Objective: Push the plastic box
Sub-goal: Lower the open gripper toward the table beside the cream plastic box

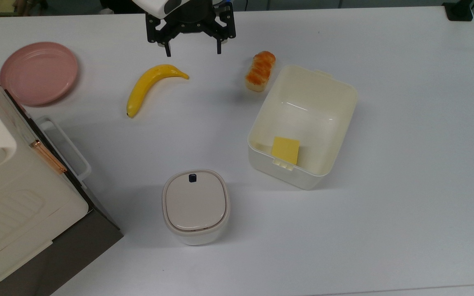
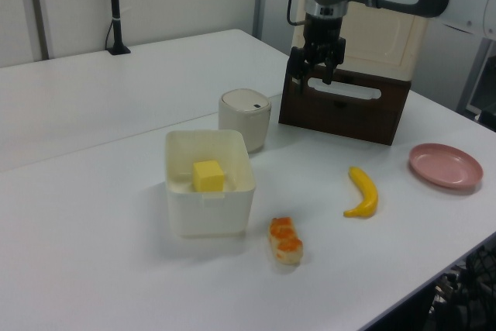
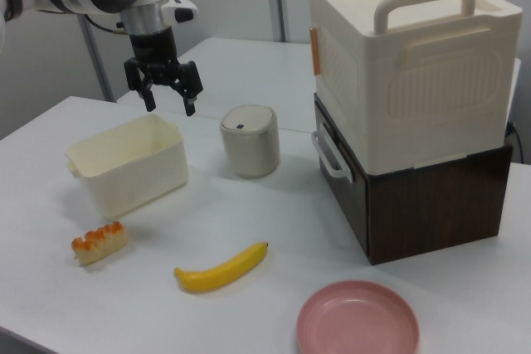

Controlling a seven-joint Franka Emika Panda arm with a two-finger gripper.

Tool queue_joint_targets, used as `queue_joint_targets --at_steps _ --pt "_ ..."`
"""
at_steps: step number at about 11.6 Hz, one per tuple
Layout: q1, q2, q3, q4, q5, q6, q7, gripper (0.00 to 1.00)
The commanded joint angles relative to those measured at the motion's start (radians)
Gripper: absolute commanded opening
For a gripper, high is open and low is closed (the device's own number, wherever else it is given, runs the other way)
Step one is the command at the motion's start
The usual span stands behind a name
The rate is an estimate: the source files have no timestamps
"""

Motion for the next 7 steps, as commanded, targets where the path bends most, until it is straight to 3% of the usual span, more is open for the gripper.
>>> queue_joint_targets --at_steps 1,3,5,7 --pt "0.011 -0.014 -0.003 -0.027 0.004 0.007 -0.054 1.0" --pt "0.017 -0.014 -0.002 -0.046 -0.002 0.007 -0.125 1.0" --pt "0.014 -0.014 -0.002 -0.06 -0.001 0.006 -0.319 1.0" --pt "0.014 -0.012 -0.003 -0.067 -0.004 0.009 -0.416 1.0"
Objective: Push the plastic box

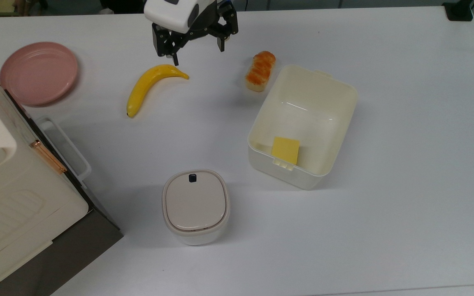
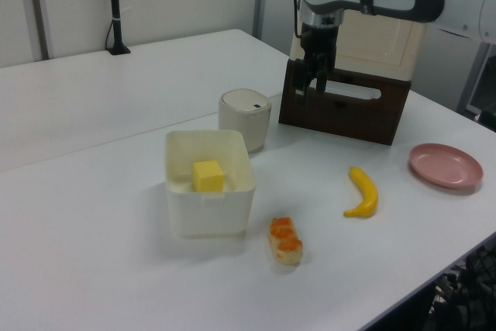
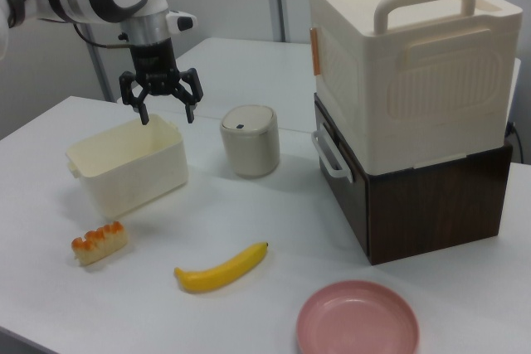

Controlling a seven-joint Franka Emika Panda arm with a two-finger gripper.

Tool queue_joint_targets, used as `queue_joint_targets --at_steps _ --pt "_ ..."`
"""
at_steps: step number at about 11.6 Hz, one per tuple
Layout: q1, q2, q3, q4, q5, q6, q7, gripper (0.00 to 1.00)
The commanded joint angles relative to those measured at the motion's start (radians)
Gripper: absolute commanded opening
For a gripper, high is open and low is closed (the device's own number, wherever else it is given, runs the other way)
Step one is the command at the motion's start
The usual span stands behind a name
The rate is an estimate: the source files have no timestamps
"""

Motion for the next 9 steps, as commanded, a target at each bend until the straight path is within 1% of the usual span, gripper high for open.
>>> queue_joint_targets --at_steps 1,2,3,4,6,7,9 --pt "0.006 -0.019 -0.006 -0.032 -0.004 0.009 -0.203 1.0" --pt "0.008 -0.019 -0.004 -0.035 -0.008 0.007 -0.287 1.0" --pt "0.011 -0.019 -0.006 -0.057 -0.013 0.013 -0.362 1.0" --pt "0.02 -0.017 -0.001 -0.076 -0.023 0.018 -0.413 1.0" --pt "0.069 0.003 -0.001 -0.093 -0.053 0.03 -0.444 1.0" --pt "0.095 0.015 -0.001 -0.107 -0.056 0.058 -0.446 1.0" --pt "0.144 0.044 -0.004 -0.157 -0.102 0.148 -0.444 1.0"
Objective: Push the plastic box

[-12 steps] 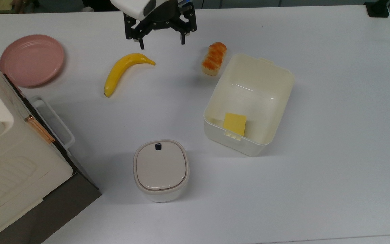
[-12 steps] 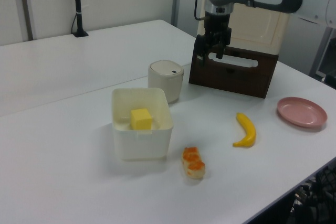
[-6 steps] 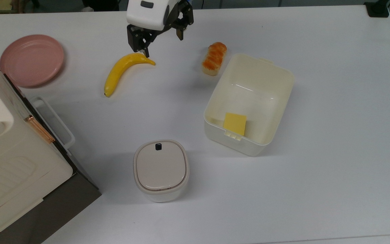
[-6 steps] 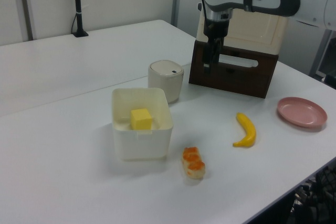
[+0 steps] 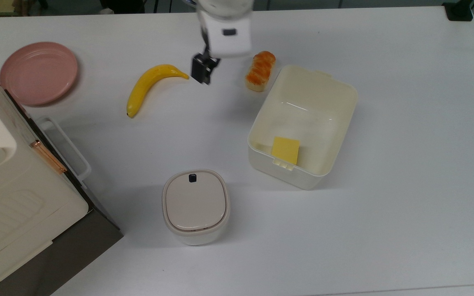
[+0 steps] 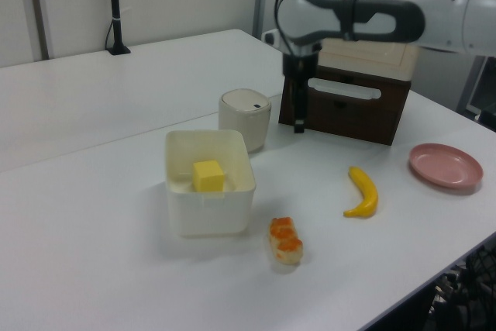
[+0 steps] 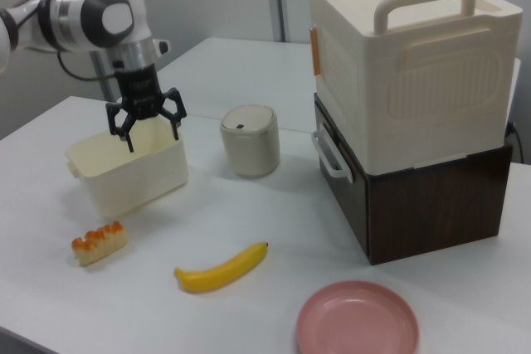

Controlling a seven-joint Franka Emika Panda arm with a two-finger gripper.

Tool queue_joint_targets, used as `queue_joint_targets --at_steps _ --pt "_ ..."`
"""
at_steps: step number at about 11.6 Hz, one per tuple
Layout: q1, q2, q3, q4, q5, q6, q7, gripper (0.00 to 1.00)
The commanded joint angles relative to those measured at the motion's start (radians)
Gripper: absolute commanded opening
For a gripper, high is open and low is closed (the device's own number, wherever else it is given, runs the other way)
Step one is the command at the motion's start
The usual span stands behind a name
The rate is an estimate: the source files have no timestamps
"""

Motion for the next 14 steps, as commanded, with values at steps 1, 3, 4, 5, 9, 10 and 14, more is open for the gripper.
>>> queue_joint_targets --at_steps 1,3,4,5,9,10,14 --pt "0.079 0.04 -0.006 -0.085 -0.069 0.146 -0.017 1.0" --pt "0.109 0.094 -0.009 -0.085 -0.101 0.192 -0.017 0.98" --pt "0.12 0.105 -0.006 -0.083 -0.101 0.204 -0.013 0.98" --pt "0.122 0.111 -0.006 -0.08 -0.101 0.219 -0.004 0.98" --pt "0.168 0.167 -0.003 -0.039 -0.1 0.266 0.084 0.98" --pt "0.174 0.186 -0.001 -0.025 -0.101 0.266 0.099 0.98" --pt "0.203 0.214 0.002 0.0 -0.096 0.304 0.18 0.98"
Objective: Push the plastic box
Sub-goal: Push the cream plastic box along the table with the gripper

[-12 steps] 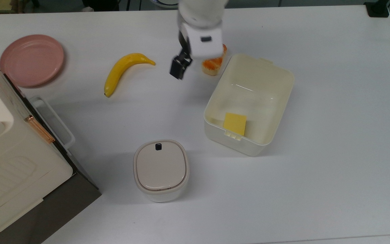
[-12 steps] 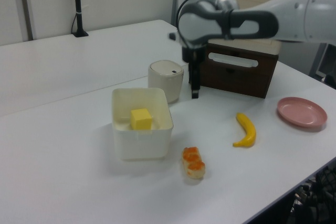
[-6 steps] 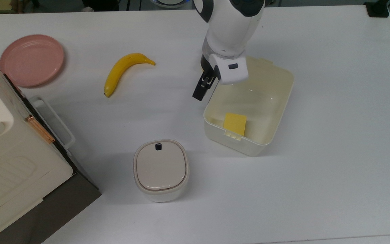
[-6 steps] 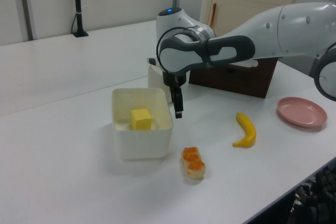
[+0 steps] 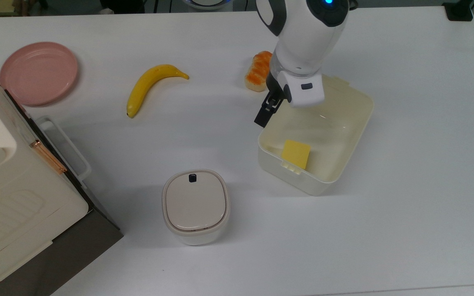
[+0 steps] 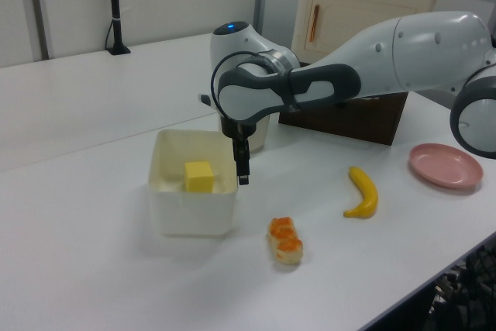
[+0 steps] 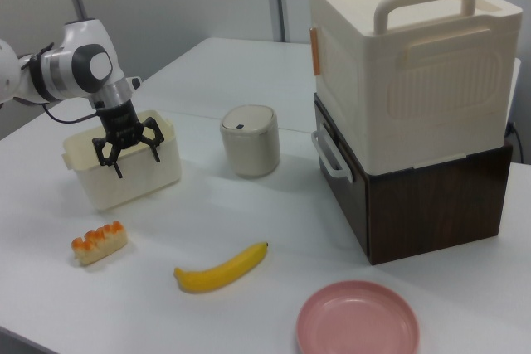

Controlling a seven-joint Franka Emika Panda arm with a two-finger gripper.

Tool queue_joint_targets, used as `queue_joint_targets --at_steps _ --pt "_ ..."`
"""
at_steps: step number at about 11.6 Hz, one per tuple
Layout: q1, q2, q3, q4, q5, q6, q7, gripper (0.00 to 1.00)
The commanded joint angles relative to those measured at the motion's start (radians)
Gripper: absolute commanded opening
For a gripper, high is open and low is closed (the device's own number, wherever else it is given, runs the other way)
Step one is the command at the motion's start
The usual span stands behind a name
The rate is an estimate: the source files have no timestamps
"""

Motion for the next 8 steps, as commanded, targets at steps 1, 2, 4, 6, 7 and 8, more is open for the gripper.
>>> queue_joint_targets --at_steps 1,2,4,6,7,8 --pt "0.032 0.024 -0.001 0.031 -0.018 0.08 0.084 0.98" --pt "0.041 0.025 -0.001 0.034 -0.02 0.083 0.091 0.99" --pt "0.041 0.022 -0.003 0.068 -0.02 0.081 0.089 1.0" --pt "0.018 -0.029 -0.003 0.054 -0.015 0.066 0.091 1.0" --pt "-0.015 -0.081 -0.003 0.036 -0.012 0.045 0.094 1.0" --pt "-0.063 -0.132 -0.001 0.036 -0.006 -0.021 0.1 1.0"
